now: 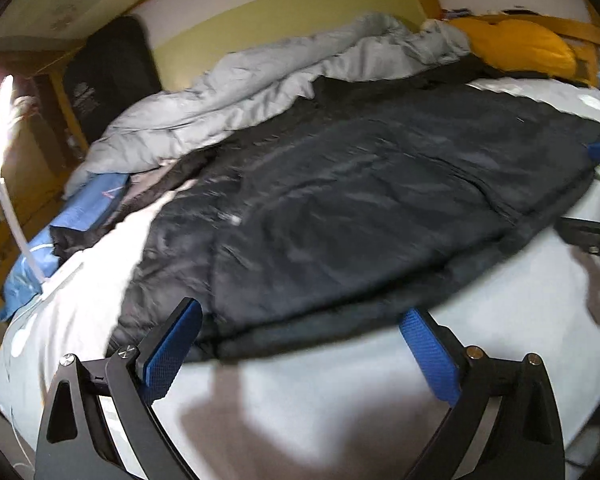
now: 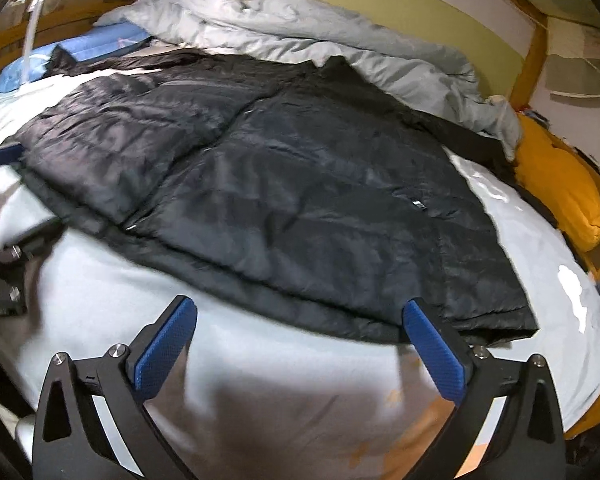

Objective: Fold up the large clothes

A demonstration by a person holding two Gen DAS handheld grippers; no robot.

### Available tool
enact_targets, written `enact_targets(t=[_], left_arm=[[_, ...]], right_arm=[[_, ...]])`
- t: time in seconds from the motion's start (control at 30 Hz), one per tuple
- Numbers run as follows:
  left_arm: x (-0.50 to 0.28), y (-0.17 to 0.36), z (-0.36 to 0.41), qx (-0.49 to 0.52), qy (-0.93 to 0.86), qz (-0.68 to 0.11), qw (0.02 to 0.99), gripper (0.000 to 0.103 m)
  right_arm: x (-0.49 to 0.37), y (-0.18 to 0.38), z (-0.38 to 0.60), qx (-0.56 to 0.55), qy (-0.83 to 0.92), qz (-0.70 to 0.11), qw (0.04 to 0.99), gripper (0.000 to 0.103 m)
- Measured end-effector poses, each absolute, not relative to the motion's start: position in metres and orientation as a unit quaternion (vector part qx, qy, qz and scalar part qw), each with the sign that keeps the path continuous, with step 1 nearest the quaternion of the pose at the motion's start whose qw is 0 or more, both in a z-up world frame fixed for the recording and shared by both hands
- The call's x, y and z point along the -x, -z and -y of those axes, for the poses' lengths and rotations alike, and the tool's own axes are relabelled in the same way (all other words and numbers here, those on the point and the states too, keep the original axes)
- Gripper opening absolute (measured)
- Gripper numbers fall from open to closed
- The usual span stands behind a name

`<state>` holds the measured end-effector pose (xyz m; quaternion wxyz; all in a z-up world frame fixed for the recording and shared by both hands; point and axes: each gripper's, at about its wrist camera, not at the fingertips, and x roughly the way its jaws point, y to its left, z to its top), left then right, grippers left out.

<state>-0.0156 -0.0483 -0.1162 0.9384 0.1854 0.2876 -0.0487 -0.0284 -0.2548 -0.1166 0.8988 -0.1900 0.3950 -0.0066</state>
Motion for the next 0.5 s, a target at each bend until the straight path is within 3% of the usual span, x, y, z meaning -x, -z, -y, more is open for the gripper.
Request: enact_targets(t=[0.13, 0.2, 0.27, 0.33, 0.37, 0.4, 0.5], left_arm=[[-0.007, 0.108, 0.036, -0.178, 0.023, -0.282, 0.943, 0.094], [-0.014, 0.106, 0.033, -0.180, 0.016, -0.281, 0.942, 0.085], [-0.023, 0.107, 0.031, -0.185, 0.012, -0.287, 0.940, 0.068], [-0.031, 0.110, 0.028, -0.185, 0.014, -0.300, 0.936, 0.029], [-0.035, 0.112, 0.028, -0.190, 0.013, -0.309, 0.932, 0.023], [-0.037, 0.114, 0.028, -0.201, 0.010, -0.315, 0.928, 0.014], [-0.026, 0.107, 0.030, -0.211, 0.011, -0.304, 0.929, 0.008]], right_arm=[[0.016, 0.111, 0.275, 0.193, 0.062, -0.386, 0.900, 0.099], [0.010, 0.107, 0.288, 0.184, 0.077, -0.382, 0.902, 0.072], [0.004, 0.106, 0.299, 0.176, 0.087, -0.384, 0.903, 0.058], [0.001, 0.104, 0.304, 0.169, 0.089, -0.384, 0.903, 0.036], [0.000, 0.103, 0.305, 0.169, 0.091, -0.382, 0.904, 0.018], [-0.001, 0.103, 0.305, 0.173, 0.092, -0.380, 0.904, 0.009], [0.002, 0.100, 0.305, 0.176, 0.083, -0.377, 0.906, 0.004]])
